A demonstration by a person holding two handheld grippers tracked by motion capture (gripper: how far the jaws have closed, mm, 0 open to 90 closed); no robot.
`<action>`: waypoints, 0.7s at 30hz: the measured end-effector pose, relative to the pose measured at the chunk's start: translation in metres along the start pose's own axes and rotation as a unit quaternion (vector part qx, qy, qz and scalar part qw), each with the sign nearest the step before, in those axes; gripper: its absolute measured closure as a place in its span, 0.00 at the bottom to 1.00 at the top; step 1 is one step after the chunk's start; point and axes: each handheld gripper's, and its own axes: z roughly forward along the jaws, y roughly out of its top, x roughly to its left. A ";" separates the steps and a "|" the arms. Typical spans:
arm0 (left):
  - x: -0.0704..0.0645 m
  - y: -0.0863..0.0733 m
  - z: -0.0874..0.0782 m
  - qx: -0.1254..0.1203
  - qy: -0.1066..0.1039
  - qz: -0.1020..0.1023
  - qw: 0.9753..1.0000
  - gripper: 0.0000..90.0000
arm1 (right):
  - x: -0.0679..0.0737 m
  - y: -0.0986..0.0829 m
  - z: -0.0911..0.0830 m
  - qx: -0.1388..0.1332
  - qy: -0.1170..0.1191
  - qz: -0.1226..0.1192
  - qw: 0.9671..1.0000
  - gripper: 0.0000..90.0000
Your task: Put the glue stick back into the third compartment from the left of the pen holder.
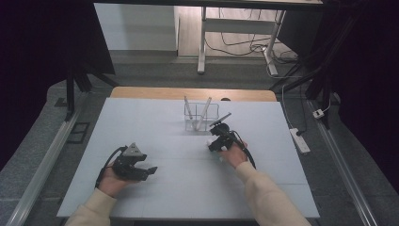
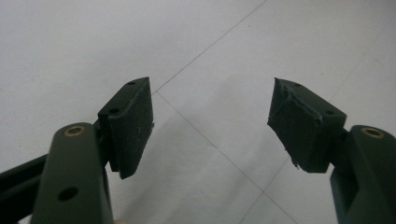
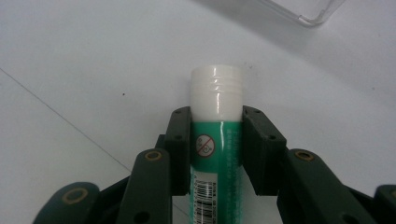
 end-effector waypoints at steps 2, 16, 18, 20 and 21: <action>0.000 0.000 0.000 0.000 0.000 0.000 1.000 0.34 | -0.001 0.000 -0.002 0.000 0.003 -0.001 1.000 0.72; 0.001 0.000 0.000 -0.002 0.002 -0.001 1.000 0.34 | -0.014 -0.004 -0.030 -0.071 0.022 0.011 0.997 0.72; 0.001 0.000 0.000 -0.001 0.002 -0.001 1.000 0.34 | -0.015 -0.004 -0.034 -0.083 0.023 0.006 0.996 0.72; 0.001 0.000 0.000 -0.002 0.002 -0.001 1.000 0.34 | -0.016 -0.005 -0.039 -0.095 0.027 0.007 0.995 0.72; 0.001 0.000 0.000 -0.003 0.002 -0.002 1.000 0.34 | -0.016 -0.005 -0.041 -0.100 0.029 0.009 0.995 0.72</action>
